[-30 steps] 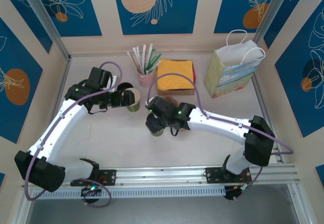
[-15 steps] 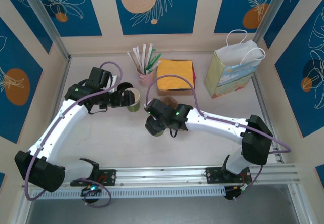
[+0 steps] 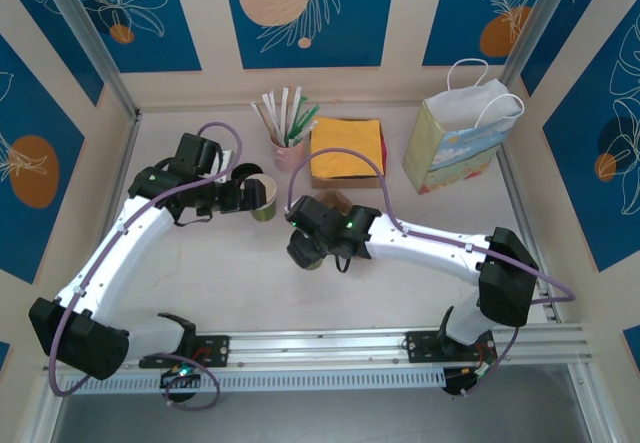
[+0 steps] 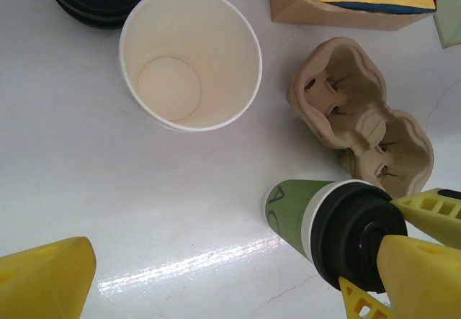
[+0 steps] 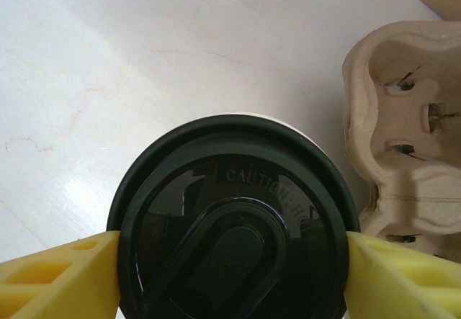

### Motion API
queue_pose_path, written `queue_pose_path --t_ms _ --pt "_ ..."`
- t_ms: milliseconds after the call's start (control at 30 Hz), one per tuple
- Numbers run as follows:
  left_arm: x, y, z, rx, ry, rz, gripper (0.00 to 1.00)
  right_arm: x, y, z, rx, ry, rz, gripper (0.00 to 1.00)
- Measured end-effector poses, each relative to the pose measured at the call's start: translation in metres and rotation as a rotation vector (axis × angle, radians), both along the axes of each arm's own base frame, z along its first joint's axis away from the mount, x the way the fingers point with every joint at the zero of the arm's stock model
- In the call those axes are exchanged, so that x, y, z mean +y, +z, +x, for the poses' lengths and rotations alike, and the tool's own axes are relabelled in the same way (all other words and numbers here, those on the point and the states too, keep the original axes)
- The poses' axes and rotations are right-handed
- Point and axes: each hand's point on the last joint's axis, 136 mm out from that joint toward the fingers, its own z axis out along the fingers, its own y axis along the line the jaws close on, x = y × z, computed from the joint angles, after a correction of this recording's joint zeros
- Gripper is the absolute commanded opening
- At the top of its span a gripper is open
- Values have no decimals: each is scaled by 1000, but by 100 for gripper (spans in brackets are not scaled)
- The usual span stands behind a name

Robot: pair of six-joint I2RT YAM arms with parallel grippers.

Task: Pack the takeout coffee

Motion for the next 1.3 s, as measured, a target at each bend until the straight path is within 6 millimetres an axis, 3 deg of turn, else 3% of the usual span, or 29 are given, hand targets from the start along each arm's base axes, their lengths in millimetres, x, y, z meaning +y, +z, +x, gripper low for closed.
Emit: queue_pose_path --t_ms 500,867,1100,1300 --pt "0 0 0 0 -1 0 100 0 -3 3 5 -6 -7 76" --pt "0 -2 1 5 -1 2 100 0 -3 3 6 -8 -7 85" --pt "-1 -2 0 7 -2 -1 100 8 14 8 -15 -9 29 90" --pt "-9 -2 0 13 -14 -43 100 5 26 14 -5 -44 79 87"
